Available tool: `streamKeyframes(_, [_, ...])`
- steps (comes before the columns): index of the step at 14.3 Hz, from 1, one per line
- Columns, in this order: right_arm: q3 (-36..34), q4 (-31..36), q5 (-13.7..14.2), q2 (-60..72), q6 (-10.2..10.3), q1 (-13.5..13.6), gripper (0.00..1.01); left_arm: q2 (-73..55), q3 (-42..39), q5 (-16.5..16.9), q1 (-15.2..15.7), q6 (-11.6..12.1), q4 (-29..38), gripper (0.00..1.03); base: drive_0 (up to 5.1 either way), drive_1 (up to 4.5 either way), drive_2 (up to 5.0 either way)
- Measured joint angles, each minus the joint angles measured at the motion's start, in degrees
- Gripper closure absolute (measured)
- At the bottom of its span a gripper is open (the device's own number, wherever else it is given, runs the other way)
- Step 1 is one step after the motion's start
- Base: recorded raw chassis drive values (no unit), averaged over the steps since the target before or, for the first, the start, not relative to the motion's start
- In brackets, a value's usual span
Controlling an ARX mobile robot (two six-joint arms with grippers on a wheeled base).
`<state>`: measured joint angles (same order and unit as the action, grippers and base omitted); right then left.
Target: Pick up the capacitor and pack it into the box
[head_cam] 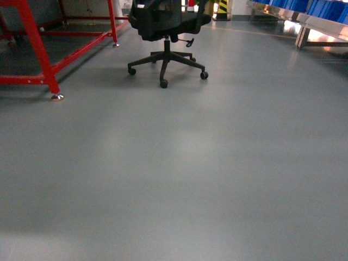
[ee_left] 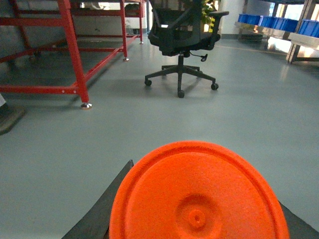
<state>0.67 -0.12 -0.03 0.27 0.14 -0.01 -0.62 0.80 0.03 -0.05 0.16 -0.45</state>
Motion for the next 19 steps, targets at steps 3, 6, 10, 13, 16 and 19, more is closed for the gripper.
streamKeyframes(3, [0.0, -0.2, 0.0, 0.0, 0.0, 0.0, 0.03, 0.0, 0.0, 0.0, 0.0, 0.0, 0.2, 0.60, -4.9, 3.29, 1.5])
streamKeyframes(6, [0.0, 0.0, 0.0, 0.0, 0.0, 0.0, 0.03, 0.0, 0.0, 0.0, 0.0, 0.0, 0.1, 0.60, -4.9, 3.34, 1.5])
streamKeyframes(10, [0.0, -0.2, 0.0, 0.0, 0.0, 0.0, 0.03, 0.0, 0.0, 0.0, 0.0, 0.0, 0.2, 0.60, -4.9, 3.34, 1.5])
streamKeyframes(13, [0.0, 0.0, 0.0, 0.0, 0.0, 0.0, 0.03, 0.0, 0.0, -0.1, 0.0, 0.0, 0.0, 0.60, -4.8, 3.39, 1.6])
streamKeyframes(16, [0.0, 0.0, 0.0, 0.0, 0.0, 0.0, 0.03, 0.0, 0.0, 0.0, 0.0, 0.0, 0.1, 0.60, -4.8, 3.38, 1.6])
streamKeyframes(19, [0.0, -0.1, 0.0, 0.0, 0.0, 0.0, 0.03, 0.0, 0.0, 0.0, 0.0, 0.0, 0.0, 0.60, -4.8, 3.38, 1.6])
